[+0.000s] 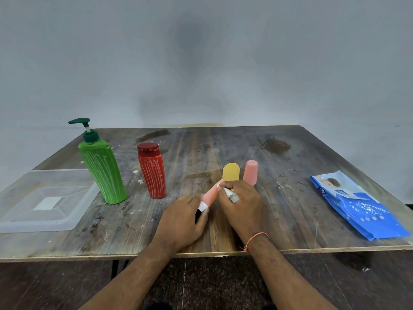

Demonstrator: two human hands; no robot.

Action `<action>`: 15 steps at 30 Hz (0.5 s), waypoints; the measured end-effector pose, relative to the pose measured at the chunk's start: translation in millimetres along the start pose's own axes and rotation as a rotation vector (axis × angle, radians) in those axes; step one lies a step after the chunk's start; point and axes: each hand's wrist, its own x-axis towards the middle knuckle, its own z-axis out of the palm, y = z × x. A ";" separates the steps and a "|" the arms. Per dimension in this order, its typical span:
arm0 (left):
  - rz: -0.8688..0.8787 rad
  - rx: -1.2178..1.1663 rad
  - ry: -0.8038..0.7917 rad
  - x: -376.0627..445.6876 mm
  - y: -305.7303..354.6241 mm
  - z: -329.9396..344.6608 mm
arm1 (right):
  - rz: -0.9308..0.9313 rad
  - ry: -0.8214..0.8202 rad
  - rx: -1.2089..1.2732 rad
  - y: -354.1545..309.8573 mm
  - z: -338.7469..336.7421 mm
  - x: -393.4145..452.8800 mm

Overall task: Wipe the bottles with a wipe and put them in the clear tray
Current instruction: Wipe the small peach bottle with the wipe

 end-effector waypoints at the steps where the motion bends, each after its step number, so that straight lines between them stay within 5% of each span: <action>1: 0.002 -0.003 0.002 -0.2 0.1 -0.1 | 0.004 0.000 -0.011 -0.6 0.4 0.0; 15: 0.013 -0.006 0.011 -0.5 0.1 0.2 | 0.080 0.035 -0.031 -2.4 1.2 1.4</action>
